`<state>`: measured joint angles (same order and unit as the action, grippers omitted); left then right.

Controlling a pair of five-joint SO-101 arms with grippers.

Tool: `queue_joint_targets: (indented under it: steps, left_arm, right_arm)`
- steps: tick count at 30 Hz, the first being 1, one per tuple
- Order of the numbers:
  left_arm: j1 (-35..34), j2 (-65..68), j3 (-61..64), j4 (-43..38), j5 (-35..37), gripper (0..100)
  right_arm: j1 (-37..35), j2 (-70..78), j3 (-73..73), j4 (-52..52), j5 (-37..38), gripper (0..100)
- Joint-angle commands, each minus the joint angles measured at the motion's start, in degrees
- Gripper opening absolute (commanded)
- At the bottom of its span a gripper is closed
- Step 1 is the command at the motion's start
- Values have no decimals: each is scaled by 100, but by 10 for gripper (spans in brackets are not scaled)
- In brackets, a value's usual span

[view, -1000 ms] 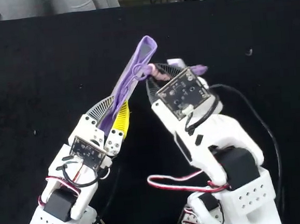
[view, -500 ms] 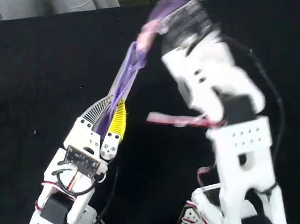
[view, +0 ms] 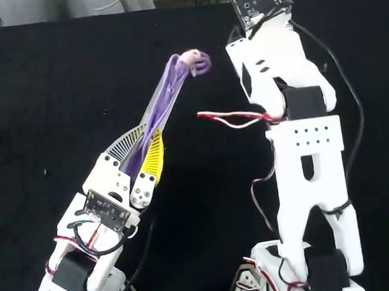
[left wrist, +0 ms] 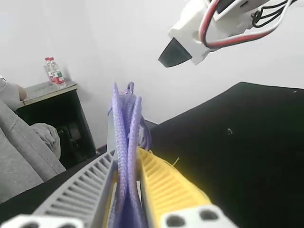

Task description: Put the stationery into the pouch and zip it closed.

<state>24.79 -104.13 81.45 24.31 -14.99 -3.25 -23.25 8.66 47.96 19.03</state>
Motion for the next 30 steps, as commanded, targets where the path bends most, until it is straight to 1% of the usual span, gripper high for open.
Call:
queue_joint_targets:
  steps: [1,3,6,10,13,17,21,25,30]
  left_arm:
    - [-13,-44,-171,-255,-255,27]
    - [22,-44,-163,-440,-448,27]
    - [31,-44,-207,-475,-475,27]
    - [31,-44,-224,-484,-510,27]
    - [92,-44,-224,-501,-510,27]
    - [453,-44,-224,-466,-527,27]
    - [699,-44,-224,-457,-932,27]
    - [708,-44,-224,-457,-1011,27]
    - [708,-44,-180,-448,-1160,27]
  right_arm:
    - [53,-629,-523,387,-958,74]
    - [26,-840,-576,659,-1275,151]
    - [9,-1095,-409,809,-1046,224]
    - [0,-1446,110,809,-396,210]
    - [-352,-1833,673,668,185,194]
    - [-958,-2457,1631,123,985,192]
    - [-1240,-2862,2237,-255,1538,194]
    - [-1222,-2967,2466,-273,1960,191]
    - [-809,-2967,2378,-422,2154,191]
